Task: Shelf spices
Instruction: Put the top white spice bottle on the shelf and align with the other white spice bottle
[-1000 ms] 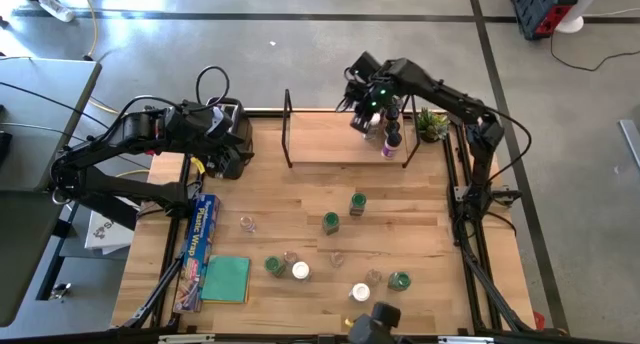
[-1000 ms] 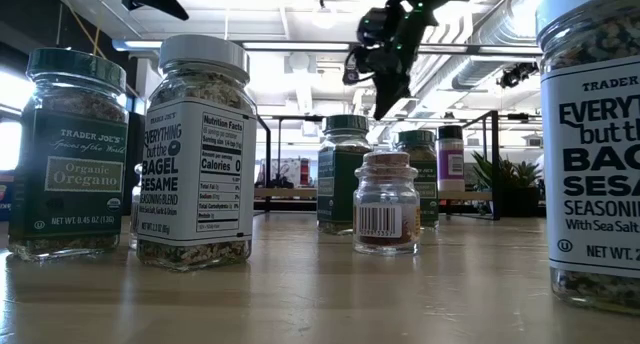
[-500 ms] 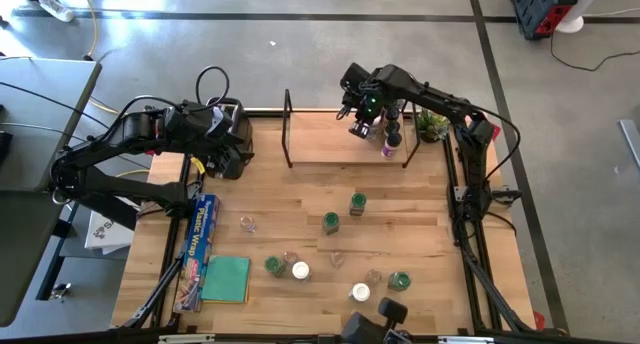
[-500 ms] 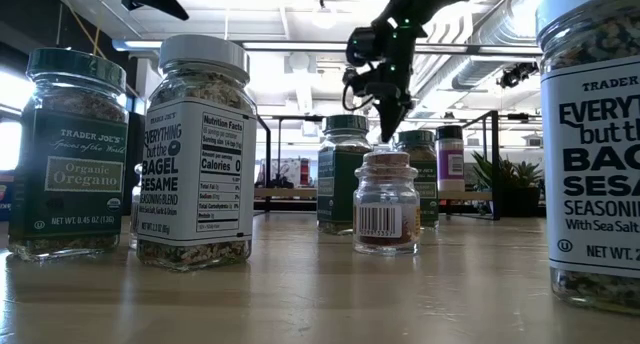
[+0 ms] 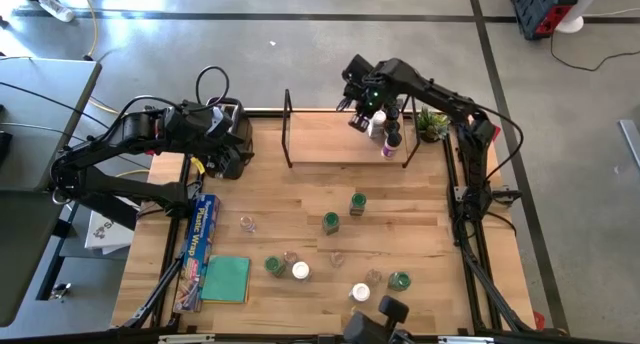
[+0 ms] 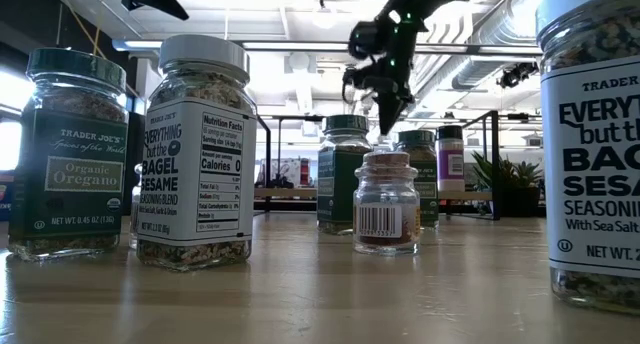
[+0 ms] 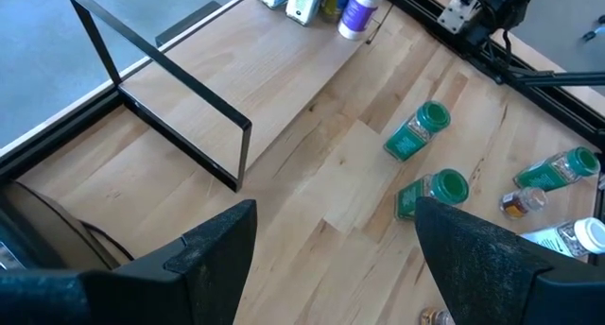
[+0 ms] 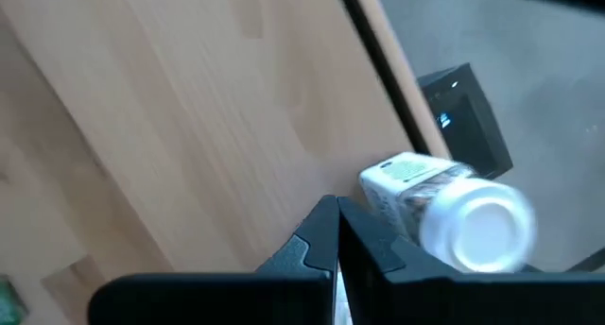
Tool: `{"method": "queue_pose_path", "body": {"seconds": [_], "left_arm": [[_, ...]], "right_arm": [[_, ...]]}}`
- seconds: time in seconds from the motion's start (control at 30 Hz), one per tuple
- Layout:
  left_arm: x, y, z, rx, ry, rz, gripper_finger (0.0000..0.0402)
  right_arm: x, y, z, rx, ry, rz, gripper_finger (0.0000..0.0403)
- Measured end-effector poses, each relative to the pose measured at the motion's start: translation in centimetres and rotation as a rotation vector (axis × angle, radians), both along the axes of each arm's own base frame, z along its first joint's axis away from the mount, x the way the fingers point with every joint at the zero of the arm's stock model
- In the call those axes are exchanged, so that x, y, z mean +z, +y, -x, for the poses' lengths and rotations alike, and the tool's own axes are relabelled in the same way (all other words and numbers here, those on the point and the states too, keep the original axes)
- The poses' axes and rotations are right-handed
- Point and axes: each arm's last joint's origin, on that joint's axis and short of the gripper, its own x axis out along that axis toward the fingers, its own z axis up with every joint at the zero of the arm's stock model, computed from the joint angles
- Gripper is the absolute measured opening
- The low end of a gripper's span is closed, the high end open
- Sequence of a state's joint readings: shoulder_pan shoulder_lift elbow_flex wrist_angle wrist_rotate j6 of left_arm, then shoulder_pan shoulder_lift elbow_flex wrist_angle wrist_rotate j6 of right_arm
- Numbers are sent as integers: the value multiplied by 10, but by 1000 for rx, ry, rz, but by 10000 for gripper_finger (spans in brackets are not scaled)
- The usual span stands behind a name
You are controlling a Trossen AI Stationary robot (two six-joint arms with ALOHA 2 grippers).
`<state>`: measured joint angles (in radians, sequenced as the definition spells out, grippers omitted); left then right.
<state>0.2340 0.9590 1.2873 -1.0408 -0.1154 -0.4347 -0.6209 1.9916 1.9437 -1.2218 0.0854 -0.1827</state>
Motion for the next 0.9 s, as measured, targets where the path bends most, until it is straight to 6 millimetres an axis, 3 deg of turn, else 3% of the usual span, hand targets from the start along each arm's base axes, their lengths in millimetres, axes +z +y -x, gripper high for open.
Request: {"method": "queue_pose_path", "body": {"seconds": [0.13,0.23,0.43,0.67,0.9], "left_arm": [[0,0,0,0,0,0,282],[0,0,0,0,1,0,282],[0,0,0,1,0,0,282],[0,0,0,0,1,0,282],[0,0,0,0,1,0,282]], "right_arm": [[28,3,5,-17,-38,-12,2],[36,-3,18,-76,-36,-73,2],[21,-17,45,-174,31,-251,2],[-6,-16,44,-137,83,-296,2],[-7,-19,39,-153,40,-265,2]]}}
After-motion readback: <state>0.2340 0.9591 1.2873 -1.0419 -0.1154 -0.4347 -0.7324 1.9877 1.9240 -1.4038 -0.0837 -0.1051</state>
